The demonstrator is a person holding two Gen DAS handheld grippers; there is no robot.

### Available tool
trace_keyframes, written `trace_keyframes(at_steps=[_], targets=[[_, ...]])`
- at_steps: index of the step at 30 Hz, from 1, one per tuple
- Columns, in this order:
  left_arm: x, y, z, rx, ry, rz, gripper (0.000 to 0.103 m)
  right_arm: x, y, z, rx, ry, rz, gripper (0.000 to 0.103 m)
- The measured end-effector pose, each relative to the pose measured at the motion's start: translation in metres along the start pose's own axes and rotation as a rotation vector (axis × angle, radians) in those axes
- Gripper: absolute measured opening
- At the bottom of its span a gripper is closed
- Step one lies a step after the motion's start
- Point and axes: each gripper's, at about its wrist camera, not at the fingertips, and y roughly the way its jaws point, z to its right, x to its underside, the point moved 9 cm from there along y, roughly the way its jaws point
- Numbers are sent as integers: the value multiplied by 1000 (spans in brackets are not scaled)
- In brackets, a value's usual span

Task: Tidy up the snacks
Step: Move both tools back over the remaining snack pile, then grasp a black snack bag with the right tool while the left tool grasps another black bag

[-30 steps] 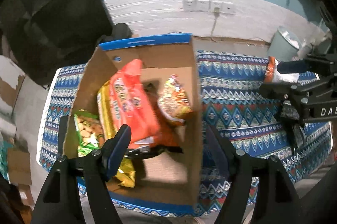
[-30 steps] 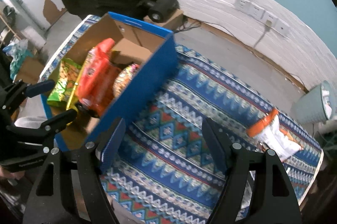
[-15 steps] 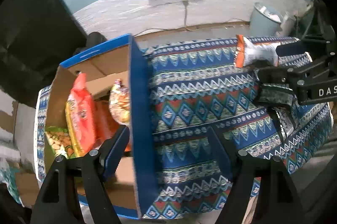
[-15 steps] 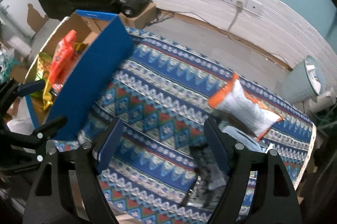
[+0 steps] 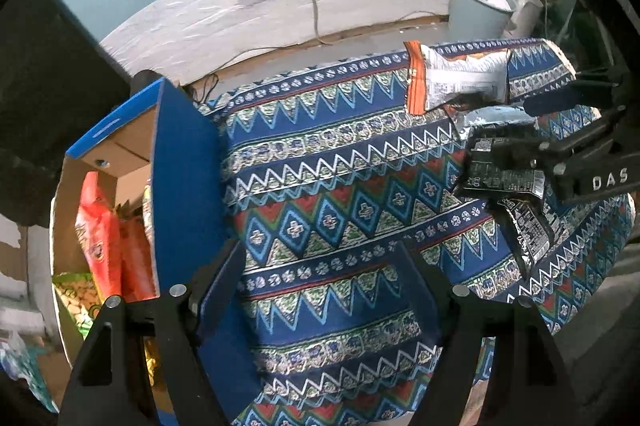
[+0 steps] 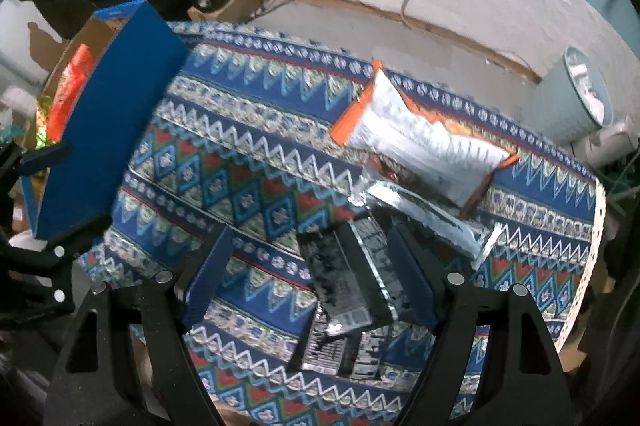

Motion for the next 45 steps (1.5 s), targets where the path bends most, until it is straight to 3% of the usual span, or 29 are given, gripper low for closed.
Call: trace_keyframes(at_steps=[10, 20, 34, 38, 40, 45], targets=[[-4, 33, 15, 11, 12, -57, 78, 21, 46, 13, 37, -78, -129, 81], [-3, 56, 33, 29, 46, -90, 78, 31, 66, 31, 89, -106, -173, 81], [0, 59, 65, 46, 104, -114, 78, 46, 96, 62, 81, -26, -240, 80], [-1, 55, 76, 64, 104, -119, 78, 45, 86, 70, 36, 22, -192, 59], [-3, 53, 81, 74, 99, -124, 78, 46, 78, 69, 23, 33, -173, 54], [-1, 48, 91, 108, 71, -143, 78, 56, 57, 76, 20, 63, -126, 54]])
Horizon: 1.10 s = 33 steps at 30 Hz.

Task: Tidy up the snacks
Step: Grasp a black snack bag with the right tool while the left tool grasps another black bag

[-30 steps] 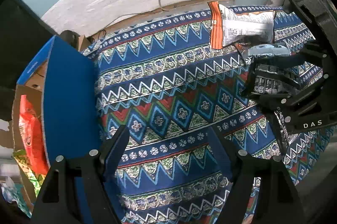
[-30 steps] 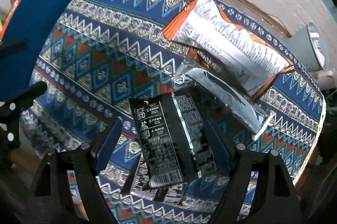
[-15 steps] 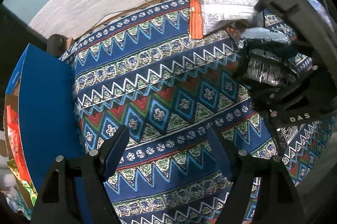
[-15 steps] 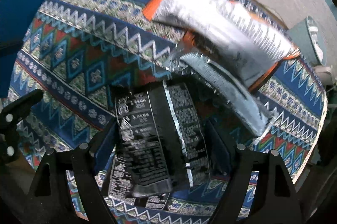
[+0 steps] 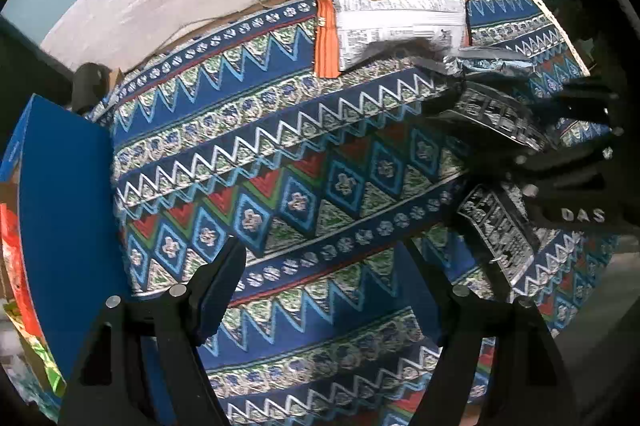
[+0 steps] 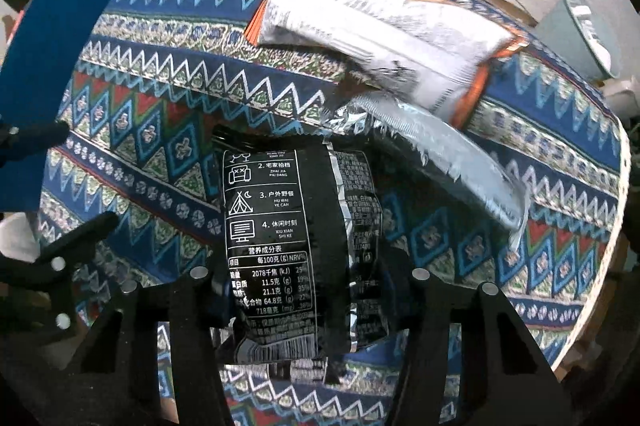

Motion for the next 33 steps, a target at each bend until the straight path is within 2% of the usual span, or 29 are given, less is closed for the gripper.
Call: trace_keyframes(at_steps=[3, 8, 14, 17, 20, 27, 33], targets=[[2, 2, 3, 8, -8, -12, 78, 14, -9, -1, -25, 27, 16, 54], [7, 4, 14, 21, -15, -30, 78, 35, -22, 4, 23, 48, 20, 54], [14, 0, 27, 6, 20, -28, 78, 68, -8, 21, 82, 64, -58, 54], [19, -1, 31, 2, 27, -32, 78, 77, -2, 19, 64, 81, -74, 54], [25, -3, 29, -5, 32, -37, 78, 75, 0, 10, 33, 87, -73, 54], [38, -5, 12, -2, -20, -57, 78, 73, 2, -47, -71, 73, -70, 54], [35, -6, 13, 76, -117, -59, 81, 52, -23, -23, 45, 104, 2, 54]])
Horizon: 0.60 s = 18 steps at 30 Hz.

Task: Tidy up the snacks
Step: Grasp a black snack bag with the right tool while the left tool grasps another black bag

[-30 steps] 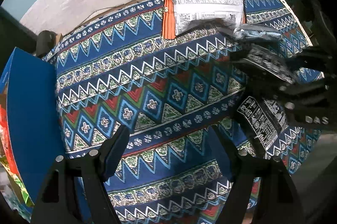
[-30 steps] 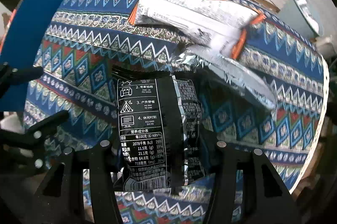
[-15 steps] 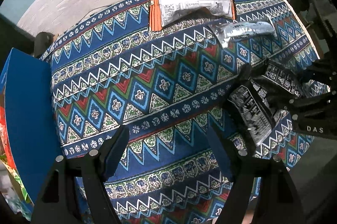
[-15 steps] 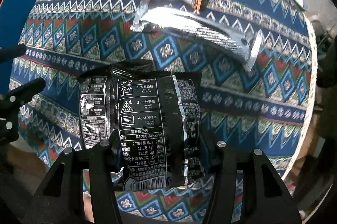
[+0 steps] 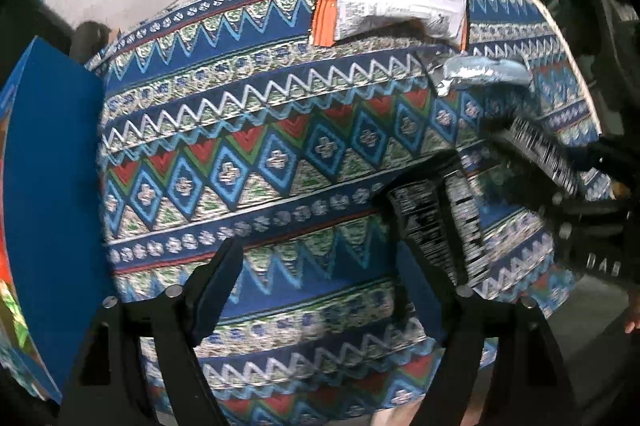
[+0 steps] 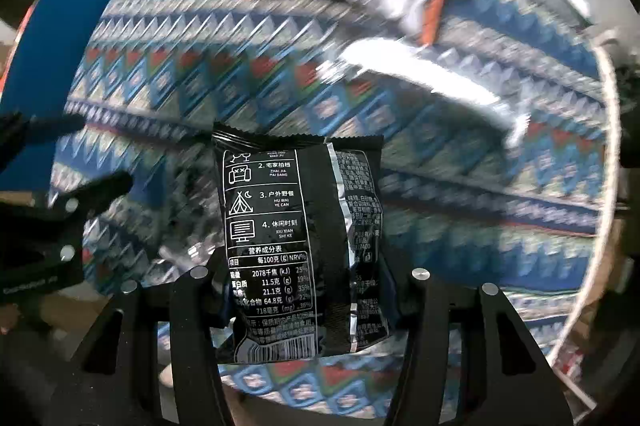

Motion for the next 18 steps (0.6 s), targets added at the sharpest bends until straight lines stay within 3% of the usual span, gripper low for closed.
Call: trace_keyframes(at_steps=[5, 10, 18], targets=[[-3, 7, 35, 62, -41, -25, 81, -20, -21, 25, 102, 33, 73, 54], [-4, 20, 64, 106, -108, -52, 82, -21, -29, 49, 88, 72, 101, 54], [-5, 48, 82, 53, -91, -83, 88, -11, -31, 64, 85, 72, 106, 54]])
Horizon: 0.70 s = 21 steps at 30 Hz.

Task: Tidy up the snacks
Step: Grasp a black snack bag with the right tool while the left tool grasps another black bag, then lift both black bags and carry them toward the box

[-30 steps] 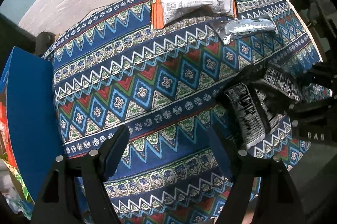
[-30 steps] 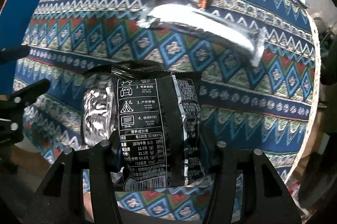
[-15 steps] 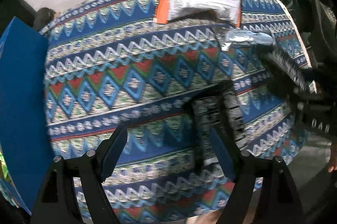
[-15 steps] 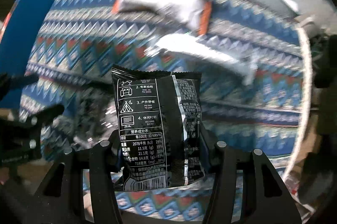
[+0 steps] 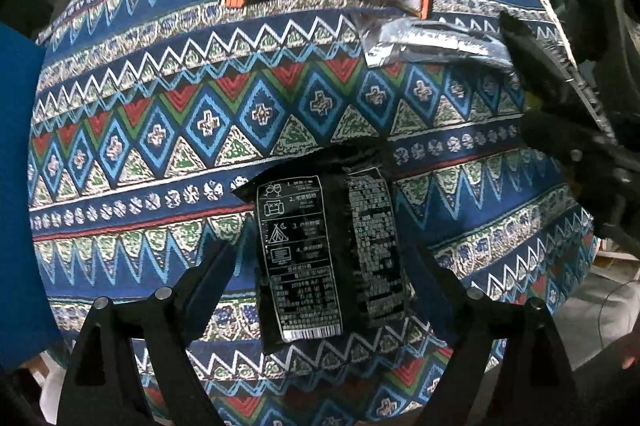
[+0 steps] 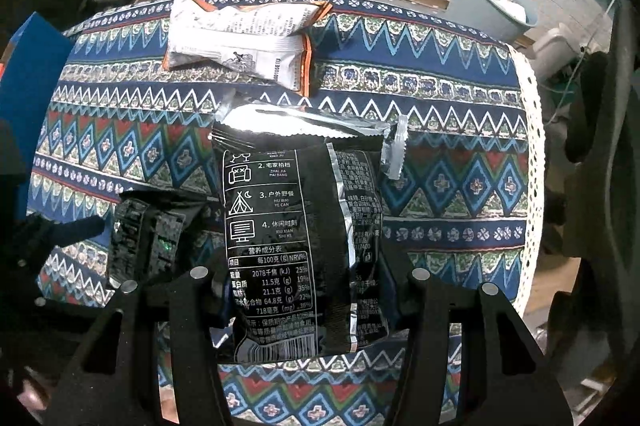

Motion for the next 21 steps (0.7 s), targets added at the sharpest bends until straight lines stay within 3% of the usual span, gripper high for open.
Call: trace_keyframes(at_steps=[4, 7, 9, 11, 14, 21], targets=[[1, 19, 2, 21, -13, -37, 88, -4, -2, -3, -11, -6, 11, 54], [4, 22, 6, -6, 43, -16, 87, -5, -2, -3, -16, -4, 14, 54], [4, 29, 15, -36, 83, -6, 71, -6, -2, -3, -18, -2, 17, 54], [5, 28, 18, -37, 103, 16, 64, -7, -2, -4, -21, -4, 19, 54], [6, 23, 21, -2, 109, 29, 64, -8, -4, -6, -24, -10, 25, 54], [9, -6, 1, -29, 143, 91, 64, -13, -12, -11, -22, -19, 47, 54]])
